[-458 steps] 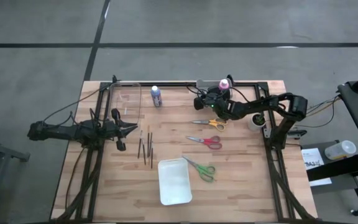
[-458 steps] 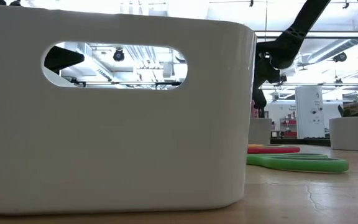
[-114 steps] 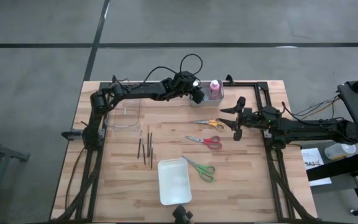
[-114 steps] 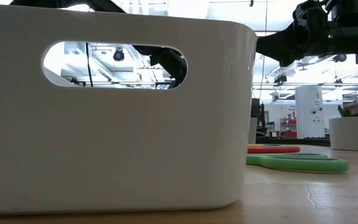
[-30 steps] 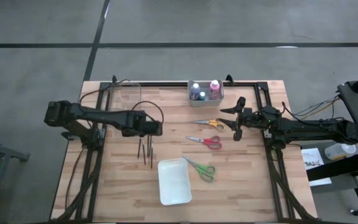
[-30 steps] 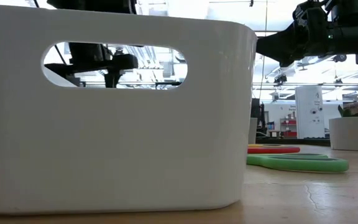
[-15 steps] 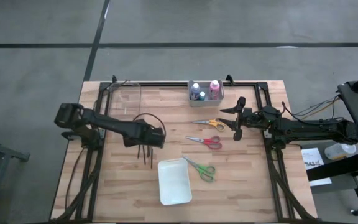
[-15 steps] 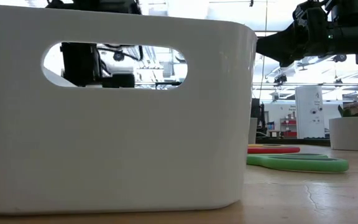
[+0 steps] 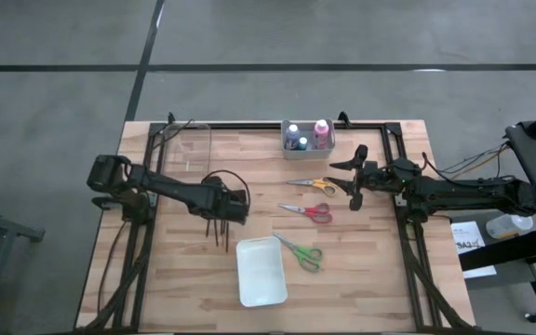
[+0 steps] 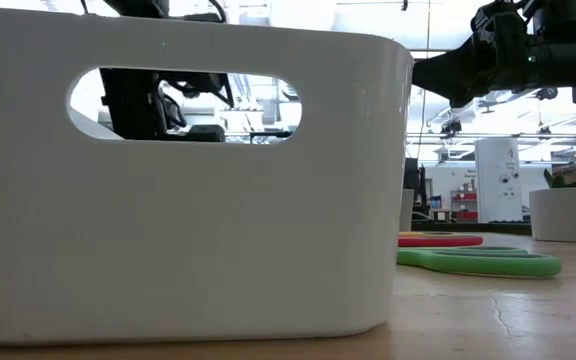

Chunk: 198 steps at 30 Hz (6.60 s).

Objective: Pick & Place Paint Supplies
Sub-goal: Put the left gold paint brush into the white bin

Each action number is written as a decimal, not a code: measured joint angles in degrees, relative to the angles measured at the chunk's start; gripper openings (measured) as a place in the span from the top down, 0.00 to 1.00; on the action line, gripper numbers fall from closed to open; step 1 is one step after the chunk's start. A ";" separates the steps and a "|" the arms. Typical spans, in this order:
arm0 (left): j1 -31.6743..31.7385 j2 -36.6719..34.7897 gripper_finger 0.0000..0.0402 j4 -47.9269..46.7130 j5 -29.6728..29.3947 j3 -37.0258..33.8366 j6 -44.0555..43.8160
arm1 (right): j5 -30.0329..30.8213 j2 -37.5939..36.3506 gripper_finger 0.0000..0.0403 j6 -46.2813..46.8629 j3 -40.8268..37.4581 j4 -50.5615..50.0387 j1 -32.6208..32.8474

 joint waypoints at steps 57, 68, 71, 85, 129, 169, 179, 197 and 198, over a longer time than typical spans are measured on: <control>2.68 6.36 0.50 9.91 -2.43 -6.17 1.64 | 0.01 0.02 0.52 0.00 0.00 -0.21 0.00; 2.95 6.73 0.60 9.81 -2.82 -6.20 1.57 | 0.00 0.02 0.52 0.00 0.00 -0.20 -0.04; 2.95 6.73 0.60 10.03 -2.82 -6.22 2.05 | 0.00 0.02 0.52 0.00 0.00 -0.20 -0.03; 2.95 7.10 0.65 11.93 -1.97 -6.18 6.03 | -0.01 0.02 0.52 0.00 0.00 -0.18 -0.02; 2.65 5.63 0.99 13.47 -1.40 -6.16 10.38 | 0.00 0.01 0.52 0.00 0.00 -0.19 -0.04; 2.59 1.31 1.00 -0.54 5.28 6.01 15.51 | -0.01 0.02 0.52 0.00 0.00 -0.17 0.00; 2.28 1.29 1.00 -6.90 7.99 15.83 21.30 | 0.00 0.02 0.52 0.00 0.00 -0.20 -0.04; 0.89 1.27 0.99 -7.42 8.42 21.30 18.14 | -0.01 0.00 0.52 0.00 0.00 -0.19 0.00; 0.67 1.27 0.99 -7.45 8.46 21.62 17.83 | 0.01 -0.01 0.52 0.00 0.00 -0.17 0.00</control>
